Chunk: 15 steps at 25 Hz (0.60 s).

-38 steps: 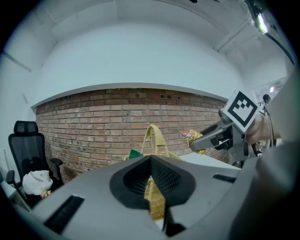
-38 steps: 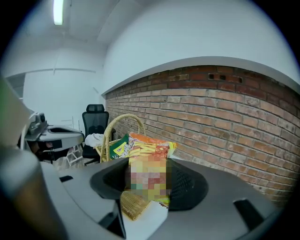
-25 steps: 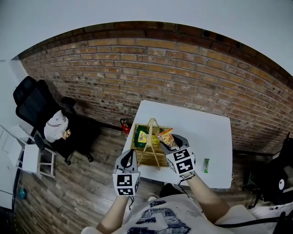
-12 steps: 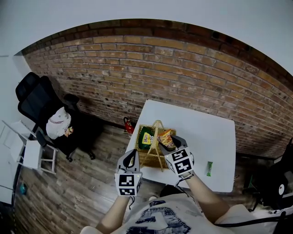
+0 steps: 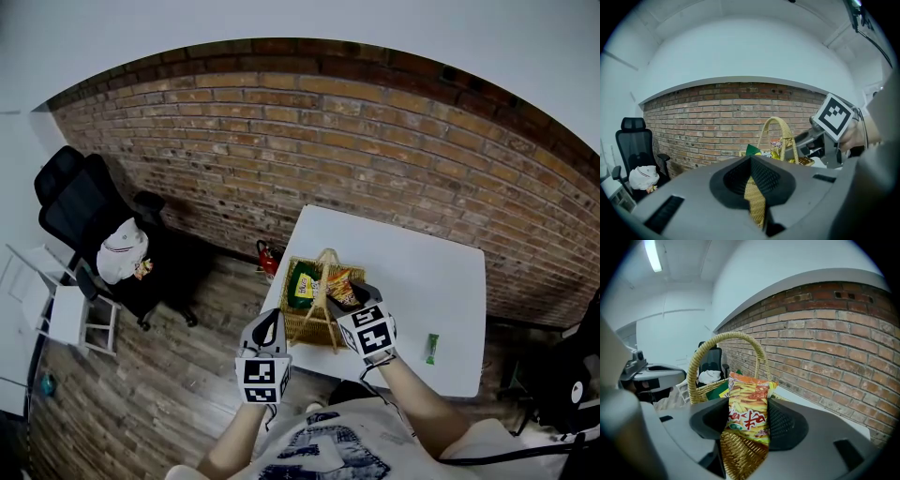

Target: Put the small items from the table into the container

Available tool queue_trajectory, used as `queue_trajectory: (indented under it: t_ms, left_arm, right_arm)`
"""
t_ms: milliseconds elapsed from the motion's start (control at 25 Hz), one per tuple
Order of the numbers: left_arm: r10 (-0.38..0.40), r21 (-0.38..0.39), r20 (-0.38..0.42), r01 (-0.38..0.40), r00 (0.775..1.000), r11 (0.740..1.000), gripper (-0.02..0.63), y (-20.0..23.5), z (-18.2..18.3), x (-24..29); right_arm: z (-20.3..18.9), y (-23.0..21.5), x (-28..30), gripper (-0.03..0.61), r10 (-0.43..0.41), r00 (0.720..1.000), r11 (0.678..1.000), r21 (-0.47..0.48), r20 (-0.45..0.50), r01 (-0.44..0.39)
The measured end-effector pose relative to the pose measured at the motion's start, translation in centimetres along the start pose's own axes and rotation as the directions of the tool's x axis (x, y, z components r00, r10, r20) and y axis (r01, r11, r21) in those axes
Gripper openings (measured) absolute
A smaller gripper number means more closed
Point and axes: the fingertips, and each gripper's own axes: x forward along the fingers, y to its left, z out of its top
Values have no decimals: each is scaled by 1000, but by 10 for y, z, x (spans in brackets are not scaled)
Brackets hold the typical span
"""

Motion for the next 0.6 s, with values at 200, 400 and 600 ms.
queue_trajectory:
  t_ms: [200, 400, 600]
  left_arm:
    - [-3, 6, 3, 3, 1000, 1000, 51, 2, 0, 4]
    - [-9, 6, 4, 9, 1000, 1000, 51, 1, 1, 6]
    - [-9, 7, -1, 9, 1000, 1000, 51, 1, 0, 8]
  right_arm:
    - [-2, -1, 4, 250, 2, 1000, 1000, 4, -5, -2]
    - [-4, -3, 7, 250, -2, 1000, 1000, -10, -5, 2]
    - [-4, -1, 9, 250, -5, 1000, 999, -32, -5, 5]
